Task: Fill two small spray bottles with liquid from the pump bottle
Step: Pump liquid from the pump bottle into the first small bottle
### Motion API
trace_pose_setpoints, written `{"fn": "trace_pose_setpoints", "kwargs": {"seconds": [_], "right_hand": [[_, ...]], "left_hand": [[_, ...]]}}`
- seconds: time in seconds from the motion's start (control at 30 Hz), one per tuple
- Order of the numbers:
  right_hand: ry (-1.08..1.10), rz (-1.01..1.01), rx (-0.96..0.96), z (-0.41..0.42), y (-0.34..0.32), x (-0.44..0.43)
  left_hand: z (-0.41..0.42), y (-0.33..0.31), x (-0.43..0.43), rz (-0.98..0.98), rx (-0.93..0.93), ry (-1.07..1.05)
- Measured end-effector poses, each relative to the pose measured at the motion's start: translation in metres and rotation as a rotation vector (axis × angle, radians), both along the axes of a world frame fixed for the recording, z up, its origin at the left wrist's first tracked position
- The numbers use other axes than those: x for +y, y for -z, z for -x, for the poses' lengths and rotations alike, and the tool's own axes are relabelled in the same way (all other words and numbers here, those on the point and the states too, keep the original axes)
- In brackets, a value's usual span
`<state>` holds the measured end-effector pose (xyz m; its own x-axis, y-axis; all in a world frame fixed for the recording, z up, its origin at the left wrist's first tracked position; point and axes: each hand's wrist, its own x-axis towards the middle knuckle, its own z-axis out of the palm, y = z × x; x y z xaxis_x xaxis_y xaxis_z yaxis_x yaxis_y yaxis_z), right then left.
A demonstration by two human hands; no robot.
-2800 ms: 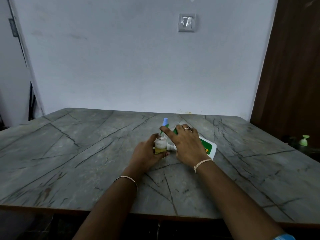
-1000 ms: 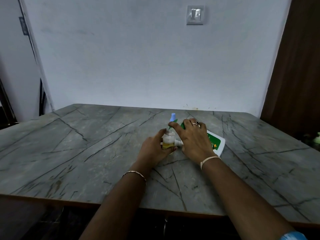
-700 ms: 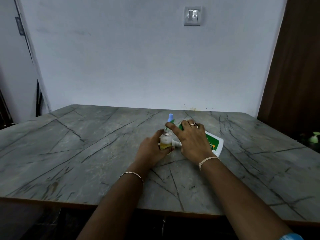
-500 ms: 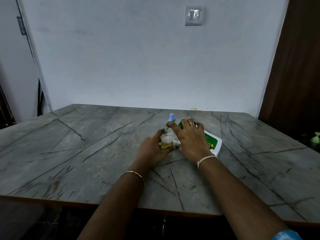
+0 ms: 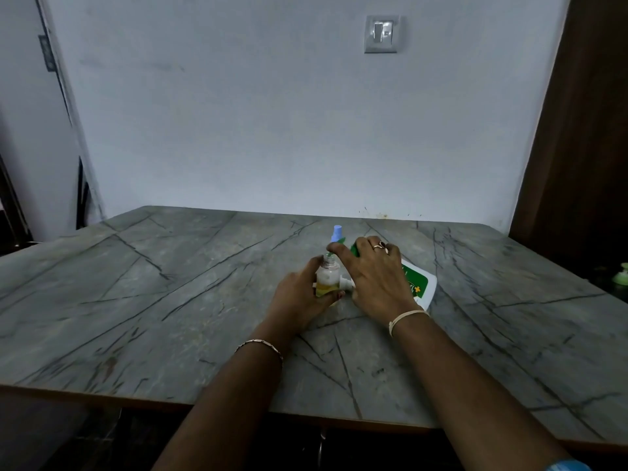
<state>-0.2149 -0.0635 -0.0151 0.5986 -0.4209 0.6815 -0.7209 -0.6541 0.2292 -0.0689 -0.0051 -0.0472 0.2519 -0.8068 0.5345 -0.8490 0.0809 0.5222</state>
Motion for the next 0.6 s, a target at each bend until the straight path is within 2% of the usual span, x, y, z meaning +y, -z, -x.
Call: {"fn": "trace_pose_setpoints", "kwargs": {"seconds": [0.2,0.33,0.6], "right_hand": [[0.005,0.022,0.040,0.0062,0.0009,-0.0029],[0.010,-0.051,0.076,0.0063,-0.0027,-0.0005],[0.005,-0.068,0.047,0.0003,-0.0046,0.0011]], "left_hand": [[-0.0014,0.0004,-0.0010,0.004,0.003,-0.006],[-0.0012,0.0004,-0.0008,-0.019,0.006,-0.004],[0.0001,-0.0010,0.0003,-0.032,0.017,-0.012]]}}
